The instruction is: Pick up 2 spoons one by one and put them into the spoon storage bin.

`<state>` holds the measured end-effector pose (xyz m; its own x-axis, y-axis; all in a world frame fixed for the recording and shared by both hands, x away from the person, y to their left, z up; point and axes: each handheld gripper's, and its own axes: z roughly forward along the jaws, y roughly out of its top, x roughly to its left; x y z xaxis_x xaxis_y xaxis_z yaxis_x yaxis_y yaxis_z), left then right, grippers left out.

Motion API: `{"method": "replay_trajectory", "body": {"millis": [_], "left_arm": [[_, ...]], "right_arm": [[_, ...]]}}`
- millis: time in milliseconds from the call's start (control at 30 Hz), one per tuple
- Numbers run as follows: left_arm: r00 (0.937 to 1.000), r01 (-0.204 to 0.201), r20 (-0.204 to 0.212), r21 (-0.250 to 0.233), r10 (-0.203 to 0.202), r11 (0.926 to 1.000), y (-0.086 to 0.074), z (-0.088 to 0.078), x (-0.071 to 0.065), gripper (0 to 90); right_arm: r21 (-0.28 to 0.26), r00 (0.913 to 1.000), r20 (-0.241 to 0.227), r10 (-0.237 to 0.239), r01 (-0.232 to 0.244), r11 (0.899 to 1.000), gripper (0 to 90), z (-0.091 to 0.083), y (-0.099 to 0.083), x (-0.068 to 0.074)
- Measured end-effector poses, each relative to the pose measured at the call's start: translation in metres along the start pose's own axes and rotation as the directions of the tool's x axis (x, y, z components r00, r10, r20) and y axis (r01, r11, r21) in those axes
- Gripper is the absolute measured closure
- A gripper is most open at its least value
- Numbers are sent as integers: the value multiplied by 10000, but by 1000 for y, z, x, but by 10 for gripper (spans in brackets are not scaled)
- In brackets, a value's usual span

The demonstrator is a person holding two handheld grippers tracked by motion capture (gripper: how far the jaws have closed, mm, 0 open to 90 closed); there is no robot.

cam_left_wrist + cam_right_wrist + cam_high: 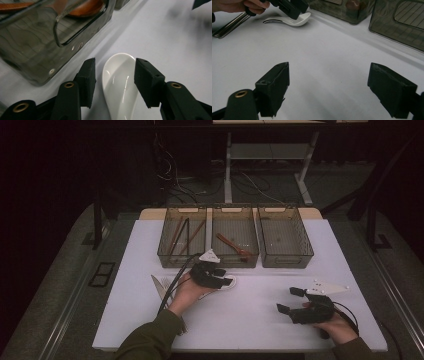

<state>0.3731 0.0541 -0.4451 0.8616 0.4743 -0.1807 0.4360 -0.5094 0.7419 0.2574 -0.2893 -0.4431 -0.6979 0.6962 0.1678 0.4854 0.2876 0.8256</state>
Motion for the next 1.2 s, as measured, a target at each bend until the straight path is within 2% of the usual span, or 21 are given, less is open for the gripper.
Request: {"method": "replay_trajectory", "body": {"millis": [300, 600, 833, 867, 1200], "left_arm": [[10000, -20, 65, 176, 19, 9998, -1, 2, -3, 524], [9994, -336, 31, 624, 335, 9975, -2, 5, -6, 542], [9971, -739, 235, 841, 722, 9937, -1, 6, -11, 647], [9978, -650, 214, 788, 635, 9948, -1, 7, -13, 660], [9971, -719, 310, 722, 698, 9948, -1, 2, -13, 795]], "right_arm": [[4, 10000, -12, -6, 6, 10000, 175, 0, 0, 0], [84, 10000, 23, -71, 71, 9999, 175, 0, 0, 0], [169, 9998, 45, -202, 202, 9997, 175, 1, 0, 1], [164, 9998, 45, -213, 212, 9996, 175, 1, 0, 1], [212, 9996, 69, -277, 275, 9994, 175, 2, -1, 1]]}}
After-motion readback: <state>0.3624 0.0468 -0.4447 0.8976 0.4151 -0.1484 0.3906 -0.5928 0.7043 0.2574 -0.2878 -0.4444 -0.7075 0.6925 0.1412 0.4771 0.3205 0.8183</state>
